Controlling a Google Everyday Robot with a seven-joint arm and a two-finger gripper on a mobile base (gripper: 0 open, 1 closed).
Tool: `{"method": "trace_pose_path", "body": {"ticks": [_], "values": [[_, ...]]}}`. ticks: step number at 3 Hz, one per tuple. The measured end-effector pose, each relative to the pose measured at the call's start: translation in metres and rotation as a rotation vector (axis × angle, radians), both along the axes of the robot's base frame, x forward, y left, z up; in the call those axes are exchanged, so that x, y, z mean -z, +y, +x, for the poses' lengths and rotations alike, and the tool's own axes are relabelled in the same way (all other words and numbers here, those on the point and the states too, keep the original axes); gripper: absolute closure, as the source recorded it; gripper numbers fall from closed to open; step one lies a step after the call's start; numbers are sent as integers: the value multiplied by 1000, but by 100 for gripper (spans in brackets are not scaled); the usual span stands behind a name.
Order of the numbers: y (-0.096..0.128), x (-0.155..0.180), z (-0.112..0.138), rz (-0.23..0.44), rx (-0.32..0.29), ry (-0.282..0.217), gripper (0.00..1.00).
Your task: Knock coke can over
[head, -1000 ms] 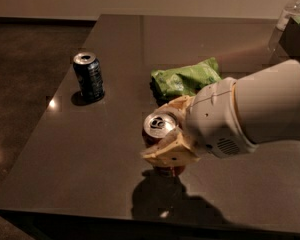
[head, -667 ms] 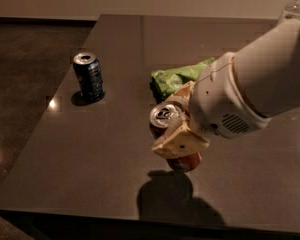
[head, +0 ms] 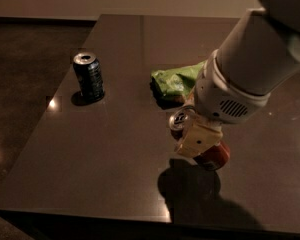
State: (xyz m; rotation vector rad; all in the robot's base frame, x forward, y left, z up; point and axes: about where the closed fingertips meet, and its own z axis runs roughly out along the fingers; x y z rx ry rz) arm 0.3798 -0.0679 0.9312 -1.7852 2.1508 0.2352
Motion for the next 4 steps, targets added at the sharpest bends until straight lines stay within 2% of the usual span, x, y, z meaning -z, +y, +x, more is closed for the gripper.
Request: {"method": "trace_pose_path", "body": {"ticks": [1,2,4], "values": [[-15,23,10,-104,-7,58,100],[-21,39,15,-183,-8,88,85],[-21,55,16,-291,-24,113,38]]}}
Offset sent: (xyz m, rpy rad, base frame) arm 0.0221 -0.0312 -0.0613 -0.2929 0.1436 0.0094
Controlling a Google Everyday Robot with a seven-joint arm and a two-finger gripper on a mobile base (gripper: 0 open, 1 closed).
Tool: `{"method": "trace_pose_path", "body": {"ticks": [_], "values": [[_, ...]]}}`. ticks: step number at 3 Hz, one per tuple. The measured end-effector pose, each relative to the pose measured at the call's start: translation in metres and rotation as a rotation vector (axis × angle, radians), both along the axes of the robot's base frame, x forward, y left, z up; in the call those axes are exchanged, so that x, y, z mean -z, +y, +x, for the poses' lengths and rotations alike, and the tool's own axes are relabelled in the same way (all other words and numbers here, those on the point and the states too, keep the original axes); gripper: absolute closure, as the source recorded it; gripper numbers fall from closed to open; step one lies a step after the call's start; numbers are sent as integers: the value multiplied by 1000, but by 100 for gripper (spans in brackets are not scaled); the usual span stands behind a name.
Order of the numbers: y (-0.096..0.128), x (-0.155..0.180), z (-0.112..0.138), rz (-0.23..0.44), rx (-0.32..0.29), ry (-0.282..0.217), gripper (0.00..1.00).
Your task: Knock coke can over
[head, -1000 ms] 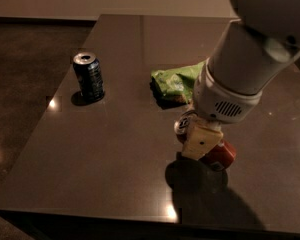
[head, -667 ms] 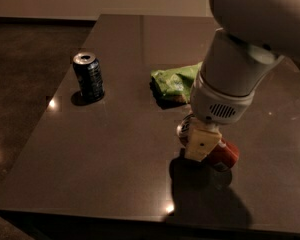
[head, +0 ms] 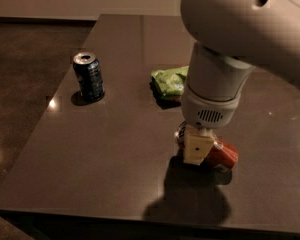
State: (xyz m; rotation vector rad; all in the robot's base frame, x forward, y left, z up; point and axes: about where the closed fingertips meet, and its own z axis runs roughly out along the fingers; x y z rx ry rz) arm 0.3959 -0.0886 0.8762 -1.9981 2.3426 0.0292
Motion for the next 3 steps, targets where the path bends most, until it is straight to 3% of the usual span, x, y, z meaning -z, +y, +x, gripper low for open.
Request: {"method": "trace_pose_path", "body": {"ticks": [1,2,3], "values": [[2,7,0,-20,-7,14,15],[1,14,1,-27,-6,22,0],[1,14,1,-27,-6,22,0]]}}
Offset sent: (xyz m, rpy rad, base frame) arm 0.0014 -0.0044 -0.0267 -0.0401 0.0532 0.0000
